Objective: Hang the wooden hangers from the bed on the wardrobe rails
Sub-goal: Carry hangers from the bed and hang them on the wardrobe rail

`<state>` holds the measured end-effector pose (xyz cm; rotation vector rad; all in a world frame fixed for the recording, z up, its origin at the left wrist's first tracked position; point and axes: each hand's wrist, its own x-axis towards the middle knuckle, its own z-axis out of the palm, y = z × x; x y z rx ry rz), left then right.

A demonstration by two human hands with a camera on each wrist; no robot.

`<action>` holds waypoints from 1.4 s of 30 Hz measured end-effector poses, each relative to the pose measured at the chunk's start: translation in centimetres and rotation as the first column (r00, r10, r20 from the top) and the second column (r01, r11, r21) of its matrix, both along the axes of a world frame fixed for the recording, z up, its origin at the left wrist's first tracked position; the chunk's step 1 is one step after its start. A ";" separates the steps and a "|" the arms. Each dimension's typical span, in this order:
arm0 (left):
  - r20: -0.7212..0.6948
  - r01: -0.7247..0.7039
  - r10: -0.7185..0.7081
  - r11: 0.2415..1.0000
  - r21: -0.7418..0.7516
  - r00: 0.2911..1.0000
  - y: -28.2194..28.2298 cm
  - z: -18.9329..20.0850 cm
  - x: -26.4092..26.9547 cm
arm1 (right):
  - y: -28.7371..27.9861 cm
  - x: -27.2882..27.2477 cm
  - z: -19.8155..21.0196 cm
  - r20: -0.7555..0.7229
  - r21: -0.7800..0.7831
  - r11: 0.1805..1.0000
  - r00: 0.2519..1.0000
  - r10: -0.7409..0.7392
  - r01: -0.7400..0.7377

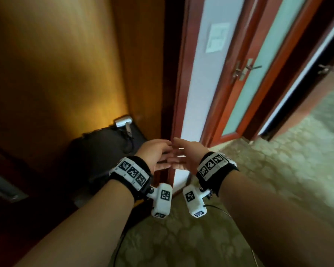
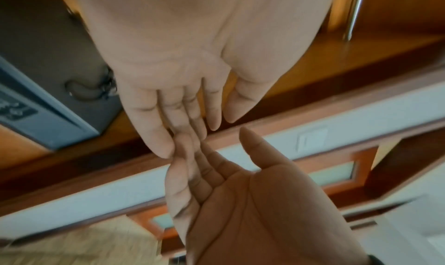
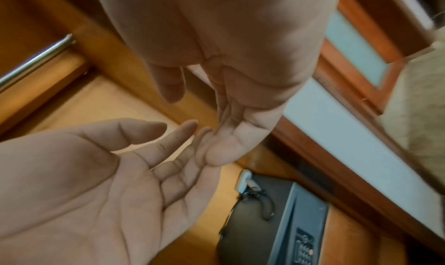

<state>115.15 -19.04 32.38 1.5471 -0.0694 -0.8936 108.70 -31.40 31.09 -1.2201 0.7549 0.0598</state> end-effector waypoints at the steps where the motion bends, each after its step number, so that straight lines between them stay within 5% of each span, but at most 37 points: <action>1: -0.011 0.042 -0.042 0.999 0.017 0.999 -2.0 -0.4 -1.8 | -1.7 -2.4 -0.6 -0.008 0.008 0.999 0.999 -0.050 0.050; 6: -0.036 0.287 -0.285 0.956 0.060 0.958 -12.1 -1.9 -13.1 | -10.0 -16.5 -3.1 -0.027 0.051 0.941 0.943 -0.332 0.333; 9: -0.021 0.410 -0.410 0.907 0.091 0.912 -17.7 -3.1 -20.5 | -14.3 -26.1 -3.8 -0.058 0.036 0.846 0.846 -0.530 0.533; 15: -0.048 0.673 -0.674 0.724 0.150 0.737 -26.1 -5.7 -36.4 | -20.0 -46.7 -7.5 -0.154 -0.016 0.481 0.473 -0.867 0.877; 19: -0.089 0.812 -0.812 0.558 0.170 0.576 -28.6 -7.6 -44.9 | -18.8 -57.7 -10.5 -0.239 0.015 0.234 0.231 -0.943 0.972; 23: -0.151 0.890 -0.884 0.414 0.190 0.443 -30.7 -9.7 -52.0 | -15.1 -65.7 -12.0 -0.280 0.013 -0.001 0.002 -0.960 1.000; 30: -0.212 0.987 -0.974 0.044 0.152 0.076 -31.8 -11.7 -62.1 | -5.9 -75.1 -12.0 -0.318 -0.086 -0.385 -0.391 -0.864 0.919; 42: -0.253 0.848 -0.866 -0.484 0.215 -0.431 -21.0 -13.6 -79.8 | 16.4 -81.7 -13.1 -0.360 -0.100 -0.809 -0.779 -0.513 0.579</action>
